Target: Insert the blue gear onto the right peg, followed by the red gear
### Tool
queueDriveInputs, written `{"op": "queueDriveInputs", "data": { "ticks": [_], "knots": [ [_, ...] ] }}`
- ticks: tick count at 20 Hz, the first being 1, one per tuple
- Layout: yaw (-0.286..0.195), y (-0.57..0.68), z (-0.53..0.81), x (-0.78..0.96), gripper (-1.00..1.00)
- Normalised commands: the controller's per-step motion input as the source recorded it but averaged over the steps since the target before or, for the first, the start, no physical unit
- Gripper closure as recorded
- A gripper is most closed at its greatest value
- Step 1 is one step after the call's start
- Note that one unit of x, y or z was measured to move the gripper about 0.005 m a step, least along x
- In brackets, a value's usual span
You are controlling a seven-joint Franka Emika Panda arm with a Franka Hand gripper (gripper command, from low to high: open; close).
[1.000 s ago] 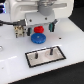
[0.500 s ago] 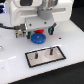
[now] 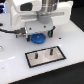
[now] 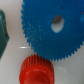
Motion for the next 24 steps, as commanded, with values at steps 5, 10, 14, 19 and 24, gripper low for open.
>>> {"op": "queueDriveInputs", "data": {
  "ticks": [5,10,14,19,24],
  "knots": [
    [0.0,0.02,-0.21,-0.28,1.0],
    [0.0,0.02,-0.12,-0.18,1.0],
    [0.0,0.03,0.06,-0.06,1.0],
    [0.0,0.07,0.4,0.16,1.0],
    [0.0,-0.01,0.45,0.42,1.0]
  ]
}}
